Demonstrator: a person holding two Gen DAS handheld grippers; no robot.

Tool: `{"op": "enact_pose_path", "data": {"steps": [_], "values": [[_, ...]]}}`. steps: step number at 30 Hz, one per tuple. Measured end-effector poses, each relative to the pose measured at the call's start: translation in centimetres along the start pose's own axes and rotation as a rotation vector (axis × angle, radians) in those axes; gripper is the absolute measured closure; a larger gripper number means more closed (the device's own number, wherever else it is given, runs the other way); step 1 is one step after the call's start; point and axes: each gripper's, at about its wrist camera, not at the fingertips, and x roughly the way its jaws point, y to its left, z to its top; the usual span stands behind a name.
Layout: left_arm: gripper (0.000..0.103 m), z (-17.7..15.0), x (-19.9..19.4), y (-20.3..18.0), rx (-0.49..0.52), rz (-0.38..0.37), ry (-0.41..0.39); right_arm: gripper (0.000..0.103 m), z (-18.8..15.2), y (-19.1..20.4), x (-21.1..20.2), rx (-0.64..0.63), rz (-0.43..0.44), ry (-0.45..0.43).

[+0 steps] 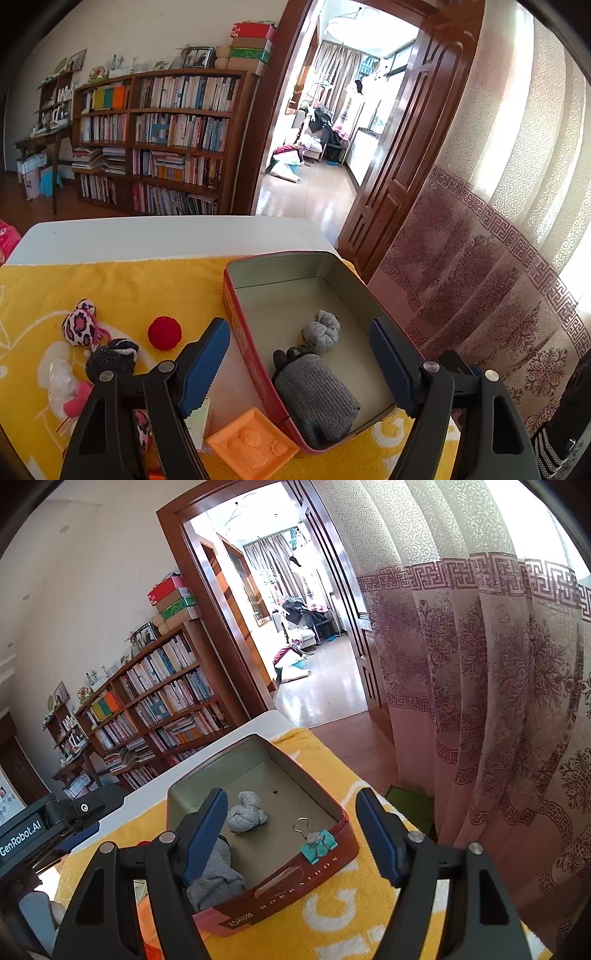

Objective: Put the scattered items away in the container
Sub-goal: 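Carry the sock into the pink tin and open the right gripper while the left gripper drops the mitten there, then reach the right gripper to the small orange cube while the left gripper grasps a red pompom ball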

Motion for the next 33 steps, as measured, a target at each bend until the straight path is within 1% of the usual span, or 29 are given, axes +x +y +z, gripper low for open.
{"op": "enact_pose_path", "data": {"steps": [5,8,12,16,20,23,26,33], "values": [[0.024,-1.1,-1.7,2.8,-0.06,0.068,-0.014,0.027,-0.4,1.1,0.0,-0.037,0.032,0.011],[0.024,-1.9,-2.9,4.6,-0.094,0.101,-0.019,0.027,-0.8,1.9,-0.1,-0.059,0.099,0.028],[0.024,-3.1,-4.6,7.3,-0.146,0.144,-0.027,0.027,-1.4,3.6,-0.3,-0.11,0.249,0.098],[0.024,-4.2,-6.1,9.5,-0.192,0.174,-0.028,0.027,-2.8,5.8,-0.8,-0.185,0.388,0.168],[0.024,-5.7,-7.3,11.1,-0.21,0.205,-0.009,0.027,-4.3,7.1,-0.3,-0.187,0.569,0.302],[0.024,-6.6,-8.0,11.8,-0.212,0.229,0.001,0.027,-5.7,8.2,-0.2,-0.196,0.668,0.383],[0.024,-7.6,-9.1,12.8,-0.218,0.254,0.002,0.027,-6.8,9.2,-0.4,-0.231,0.705,0.42],[0.023,-9.9,-11.1,16.3,-0.29,0.312,0.006,0.027,-9.5,12.0,-0.8,-0.355,0.717,0.482]]}}
